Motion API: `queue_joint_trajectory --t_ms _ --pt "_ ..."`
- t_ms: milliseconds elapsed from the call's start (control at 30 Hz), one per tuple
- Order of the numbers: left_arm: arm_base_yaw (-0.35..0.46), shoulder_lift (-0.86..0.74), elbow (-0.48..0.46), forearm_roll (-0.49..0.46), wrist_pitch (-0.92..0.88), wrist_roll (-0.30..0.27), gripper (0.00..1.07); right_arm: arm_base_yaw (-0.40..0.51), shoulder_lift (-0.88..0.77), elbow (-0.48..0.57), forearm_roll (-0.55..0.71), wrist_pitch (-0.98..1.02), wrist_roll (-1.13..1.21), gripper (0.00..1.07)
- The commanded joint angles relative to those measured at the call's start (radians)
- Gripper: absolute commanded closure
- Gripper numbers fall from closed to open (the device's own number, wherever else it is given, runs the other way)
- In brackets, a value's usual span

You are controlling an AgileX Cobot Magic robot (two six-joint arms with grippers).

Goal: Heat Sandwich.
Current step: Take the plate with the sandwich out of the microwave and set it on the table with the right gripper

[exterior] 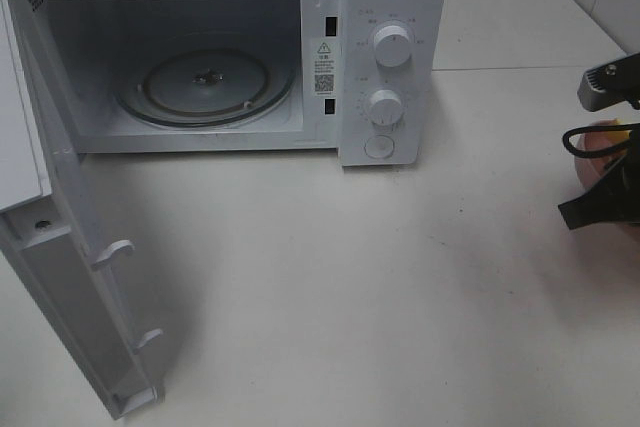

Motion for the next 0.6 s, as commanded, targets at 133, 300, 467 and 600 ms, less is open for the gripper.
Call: queue_joint_trajectory --t_ms 133,300,467,600 --pt "-0.003 -0.005 0.003 0.002 -0.018 -0.004 0.49 -0.044 0.101 -0.008 -0.021 -0.102 0.057 1.07" --pt "-0.003 -0.005 0.003 0.002 -0.018 -0.004 0.49 -0.050 0.171 -0.008 -0.020 -0.166 0.087 1.07" --pt "-0.003 -0.005 0.003 0.002 -0.018 -0.004 0.49 -0.050 0.225 -0.008 -0.016 -0.220 0.090 1.07" --pt "-0.003 -0.005 0.003 0.002 -0.018 -0.004 0.49 -0.050 0.247 -0.008 -0.008 -0.240 0.091 1.03"
